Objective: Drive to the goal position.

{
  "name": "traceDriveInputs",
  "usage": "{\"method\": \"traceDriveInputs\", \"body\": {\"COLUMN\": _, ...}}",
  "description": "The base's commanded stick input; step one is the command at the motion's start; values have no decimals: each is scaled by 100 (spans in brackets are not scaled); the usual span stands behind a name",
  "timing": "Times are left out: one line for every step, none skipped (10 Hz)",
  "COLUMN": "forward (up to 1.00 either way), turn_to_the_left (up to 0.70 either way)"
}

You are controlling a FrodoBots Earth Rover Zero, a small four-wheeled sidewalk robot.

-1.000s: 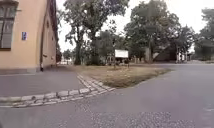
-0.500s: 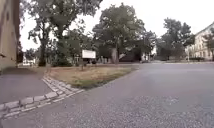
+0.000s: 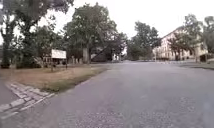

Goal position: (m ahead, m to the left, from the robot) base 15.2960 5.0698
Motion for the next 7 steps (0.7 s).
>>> {"method": "traceDriveInputs", "body": {"forward": 0, "turn_to_the_left": -70}}
{"method": "traceDriveInputs", "body": {"forward": 0, "turn_to_the_left": 0}}
{"method": "traceDriveInputs", "body": {"forward": 0, "turn_to_the_left": 0}}
{"method": "traceDriveInputs", "body": {"forward": 0, "turn_to_the_left": 0}}
{"method": "traceDriveInputs", "body": {"forward": 0, "turn_to_the_left": 0}}
{"method": "traceDriveInputs", "body": {"forward": 69, "turn_to_the_left": 4}}
{"method": "traceDriveInputs", "body": {"forward": 70, "turn_to_the_left": 4}}
